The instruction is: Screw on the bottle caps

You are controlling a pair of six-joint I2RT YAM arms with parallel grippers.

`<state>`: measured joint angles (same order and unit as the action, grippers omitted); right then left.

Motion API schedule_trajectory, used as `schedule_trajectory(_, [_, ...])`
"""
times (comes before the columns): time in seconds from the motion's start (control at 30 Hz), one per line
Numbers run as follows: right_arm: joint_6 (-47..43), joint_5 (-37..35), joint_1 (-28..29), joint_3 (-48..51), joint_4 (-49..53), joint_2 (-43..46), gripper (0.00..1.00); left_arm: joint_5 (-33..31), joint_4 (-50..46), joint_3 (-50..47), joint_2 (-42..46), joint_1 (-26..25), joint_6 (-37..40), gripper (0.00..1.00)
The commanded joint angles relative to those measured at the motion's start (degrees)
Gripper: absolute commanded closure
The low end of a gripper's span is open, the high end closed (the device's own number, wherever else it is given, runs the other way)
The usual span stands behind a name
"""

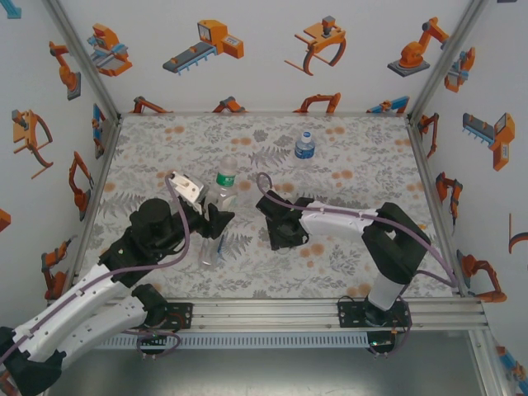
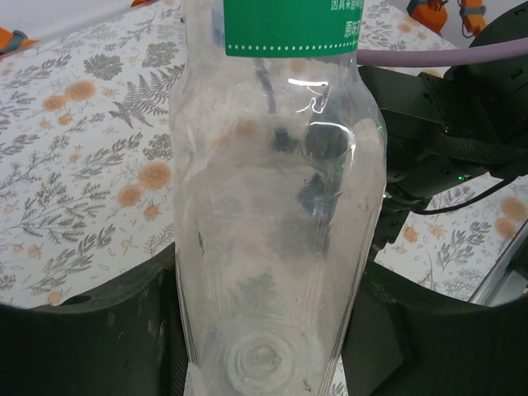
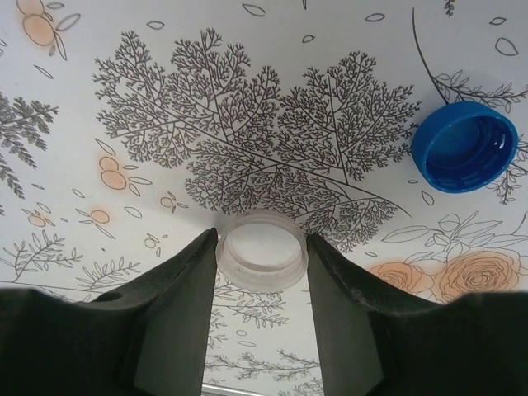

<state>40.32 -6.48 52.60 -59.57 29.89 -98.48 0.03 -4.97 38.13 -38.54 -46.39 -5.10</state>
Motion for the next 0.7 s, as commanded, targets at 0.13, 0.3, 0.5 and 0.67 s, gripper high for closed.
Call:
schedule_trajectory(0.13, [-1.5, -0.3, 0.8, -4.0, 4.7, 1.5, 0.48, -0.9, 0.4, -0.3, -0.5, 0.4, -0.5, 1.0])
schedule_trajectory(0.3, [-1.1, 0.1, 1.4, -4.3, 4.9, 2.0, 0.48, -0.9, 0.8, -0.6, -0.7, 0.5, -0.5, 1.0])
schedule_trajectory(0.5, [-0.3, 0.6, 1.6, -3.7, 4.8, 0.4, 0.48, -1.0, 0.6, -0.7, -0.5, 0.4, -0.5, 1.0])
schedule_trajectory(0.67, [0.0, 0.8, 1.6, -3.5, 4.9, -0.2, 0.48, -1.2, 0.3, -0.9, -0.1, 0.5, -0.5, 1.0])
